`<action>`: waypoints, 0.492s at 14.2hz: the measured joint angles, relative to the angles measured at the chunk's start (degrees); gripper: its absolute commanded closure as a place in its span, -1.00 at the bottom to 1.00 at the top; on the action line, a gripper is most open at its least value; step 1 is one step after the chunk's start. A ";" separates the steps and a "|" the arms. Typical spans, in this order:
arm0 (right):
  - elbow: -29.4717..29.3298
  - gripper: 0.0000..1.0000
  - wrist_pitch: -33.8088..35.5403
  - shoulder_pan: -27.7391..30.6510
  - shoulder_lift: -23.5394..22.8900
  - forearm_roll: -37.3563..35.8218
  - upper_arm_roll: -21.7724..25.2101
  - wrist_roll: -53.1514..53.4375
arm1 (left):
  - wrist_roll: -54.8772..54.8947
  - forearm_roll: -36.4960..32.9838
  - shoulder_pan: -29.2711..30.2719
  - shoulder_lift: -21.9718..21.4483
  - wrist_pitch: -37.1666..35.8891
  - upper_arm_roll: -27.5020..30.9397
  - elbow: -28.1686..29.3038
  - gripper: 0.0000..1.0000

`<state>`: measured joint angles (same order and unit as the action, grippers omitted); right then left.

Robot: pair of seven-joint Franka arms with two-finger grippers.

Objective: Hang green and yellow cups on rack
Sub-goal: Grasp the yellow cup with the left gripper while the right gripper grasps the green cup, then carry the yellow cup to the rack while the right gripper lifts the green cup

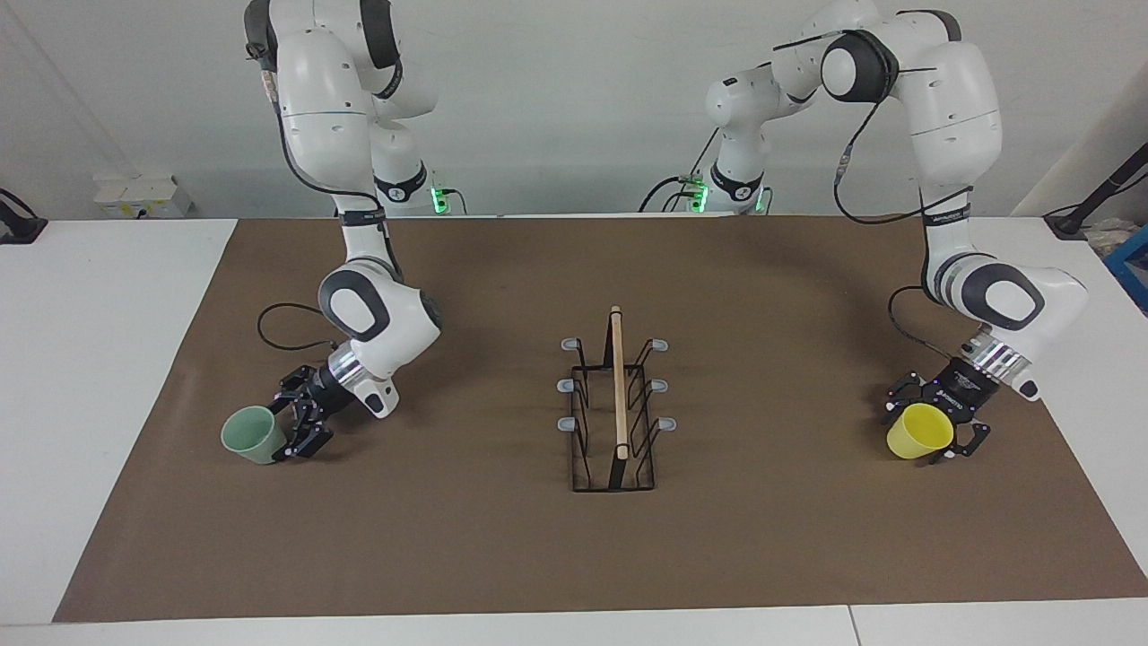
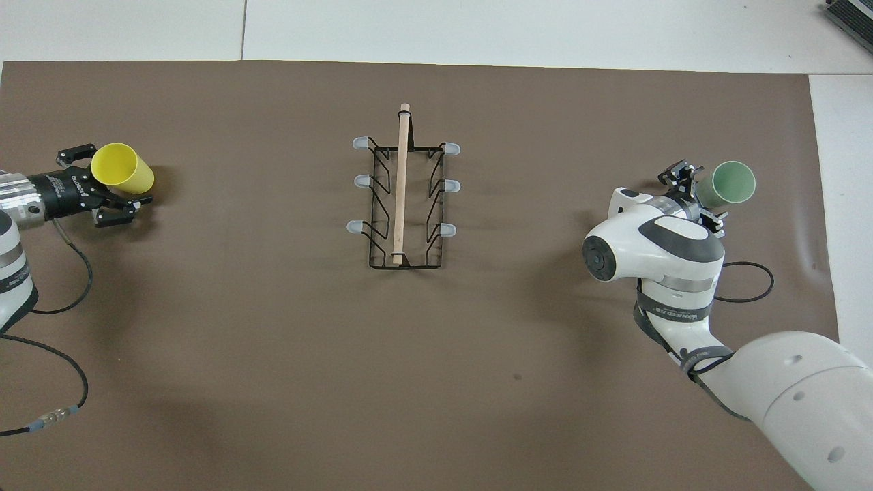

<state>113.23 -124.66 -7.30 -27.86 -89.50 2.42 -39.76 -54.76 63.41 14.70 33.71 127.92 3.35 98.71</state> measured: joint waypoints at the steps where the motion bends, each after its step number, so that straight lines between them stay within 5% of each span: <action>1: 0.04 -1.00 -0.75 0.47 0.00 -2.37 0.00 0.59 | 0.20 0.04 -0.37 -0.03 0.27 0.00 0.00 -1.00; 2: 0.13 -1.00 -1.68 1.07 0.00 -4.76 0.01 1.38 | 0.74 0.07 -0.66 -0.05 0.55 0.00 0.00 -1.00; 3: 0.26 -1.00 -2.68 1.81 0.00 -7.16 0.01 2.34 | 1.48 0.08 -0.90 -0.10 0.72 0.02 0.00 -0.39; 4: 0.42 -1.00 -3.42 2.56 0.00 -9.45 0.01 3.40 | 2.70 0.08 -1.18 -0.16 0.88 0.00 -0.01 0.51; 5: 0.56 -1.00 -3.97 3.22 -0.01 -11.39 0.01 4.67 | 4.27 0.08 -1.64 -0.31 1.11 0.04 -0.03 1.00; 7: 0.79 -1.00 -4.68 4.15 -0.01 -13.07 0.02 6.70 | 6.97 0.00 -3.18 -0.83 2.32 0.05 -0.20 1.00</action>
<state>114.02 -129.34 -3.15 -27.88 -102.56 2.44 -33.07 -47.79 63.41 11.52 32.87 130.23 3.40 98.52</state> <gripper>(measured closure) 0.000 0.361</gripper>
